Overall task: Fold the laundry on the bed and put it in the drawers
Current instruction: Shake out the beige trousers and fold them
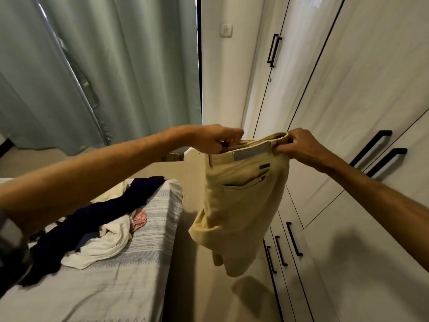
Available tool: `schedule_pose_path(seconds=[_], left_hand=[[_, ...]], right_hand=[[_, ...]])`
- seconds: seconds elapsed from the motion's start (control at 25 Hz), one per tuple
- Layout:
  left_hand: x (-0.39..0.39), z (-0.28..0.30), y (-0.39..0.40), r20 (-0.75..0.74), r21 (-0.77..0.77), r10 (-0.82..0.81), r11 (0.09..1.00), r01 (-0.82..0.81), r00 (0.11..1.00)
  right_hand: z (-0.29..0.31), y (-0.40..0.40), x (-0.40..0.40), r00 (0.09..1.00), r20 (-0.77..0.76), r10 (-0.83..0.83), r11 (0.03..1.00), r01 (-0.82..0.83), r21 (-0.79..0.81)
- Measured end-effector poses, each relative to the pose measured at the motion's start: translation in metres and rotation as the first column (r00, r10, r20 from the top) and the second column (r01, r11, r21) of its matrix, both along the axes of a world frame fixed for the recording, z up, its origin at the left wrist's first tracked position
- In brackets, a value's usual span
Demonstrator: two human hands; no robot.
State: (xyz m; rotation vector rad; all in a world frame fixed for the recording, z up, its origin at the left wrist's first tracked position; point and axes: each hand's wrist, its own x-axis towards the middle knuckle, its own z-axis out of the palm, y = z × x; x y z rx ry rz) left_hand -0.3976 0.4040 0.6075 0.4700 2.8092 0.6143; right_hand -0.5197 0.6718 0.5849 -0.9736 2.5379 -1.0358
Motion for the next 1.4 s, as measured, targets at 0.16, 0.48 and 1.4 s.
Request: schedule_pose_path(seconds=[0.16, 0.48, 1.4], left_hand=[[-0.008, 0.026, 0.014, 0.029, -0.074, 0.038, 0.997, -0.036, 0.999], [0.091, -0.077, 0.114, -0.452, 0.066, 0.357, 0.927, -0.369, 0.817], [0.005, -0.05, 0.025, 0.099, 0.711, 0.368, 0.624, -0.325, 0.924]], right_hand=[[0.015, 0.004, -0.006, 0.974, 0.158, 0.16, 0.986, -0.166, 0.029], [-0.04, -0.001, 0.024, 0.926, -0.32, 0.202, 0.969, -0.237, -0.074], [0.094, -0.032, 0.009, 0.873, 0.264, 0.41, 0.912, -0.387, -0.137]])
